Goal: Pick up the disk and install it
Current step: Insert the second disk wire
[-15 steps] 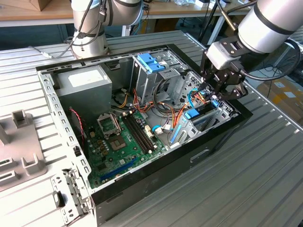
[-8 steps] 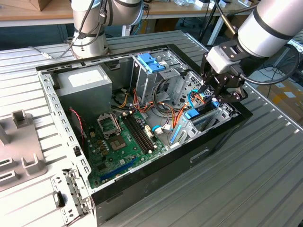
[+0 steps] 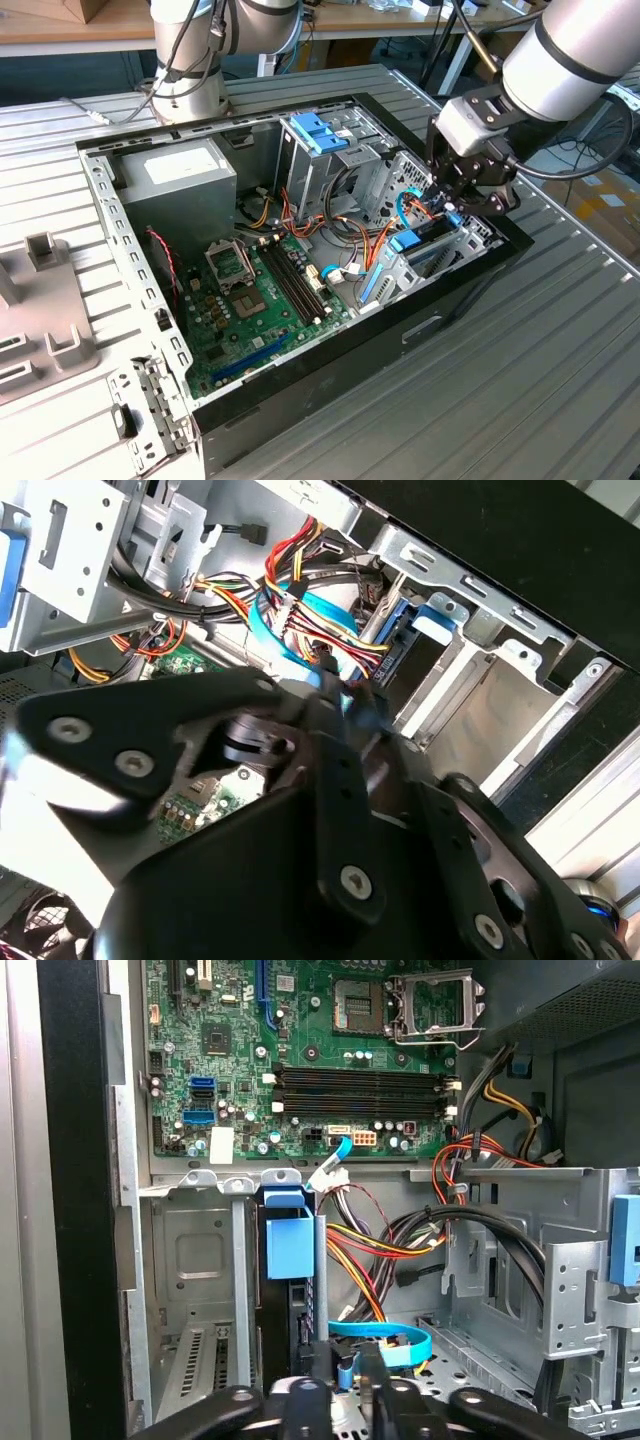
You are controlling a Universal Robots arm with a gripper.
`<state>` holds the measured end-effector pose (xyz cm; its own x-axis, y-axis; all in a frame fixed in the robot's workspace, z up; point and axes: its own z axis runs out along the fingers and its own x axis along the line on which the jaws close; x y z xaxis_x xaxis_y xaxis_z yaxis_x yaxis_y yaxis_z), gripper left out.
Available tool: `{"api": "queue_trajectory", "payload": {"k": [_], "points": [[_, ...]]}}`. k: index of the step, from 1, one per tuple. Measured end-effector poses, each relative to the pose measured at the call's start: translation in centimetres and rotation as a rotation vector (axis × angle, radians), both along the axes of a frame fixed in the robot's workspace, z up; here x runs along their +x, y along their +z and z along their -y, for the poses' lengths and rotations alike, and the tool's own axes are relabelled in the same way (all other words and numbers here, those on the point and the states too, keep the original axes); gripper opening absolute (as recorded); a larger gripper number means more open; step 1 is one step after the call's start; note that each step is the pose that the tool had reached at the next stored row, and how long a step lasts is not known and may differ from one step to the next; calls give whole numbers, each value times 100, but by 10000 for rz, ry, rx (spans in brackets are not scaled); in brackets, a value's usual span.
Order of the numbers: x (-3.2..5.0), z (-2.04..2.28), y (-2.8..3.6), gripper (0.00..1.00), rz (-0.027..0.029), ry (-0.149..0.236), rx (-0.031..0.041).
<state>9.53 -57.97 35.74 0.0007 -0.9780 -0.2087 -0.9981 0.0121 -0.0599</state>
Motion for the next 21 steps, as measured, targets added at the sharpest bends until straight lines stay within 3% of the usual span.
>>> {"api": "queue_trajectory", "payload": {"k": [3, 21], "points": [[0, 0, -1, 16, 0, 1, 0], [-4, 34, -8, 16, 0, 1, 1]]}}
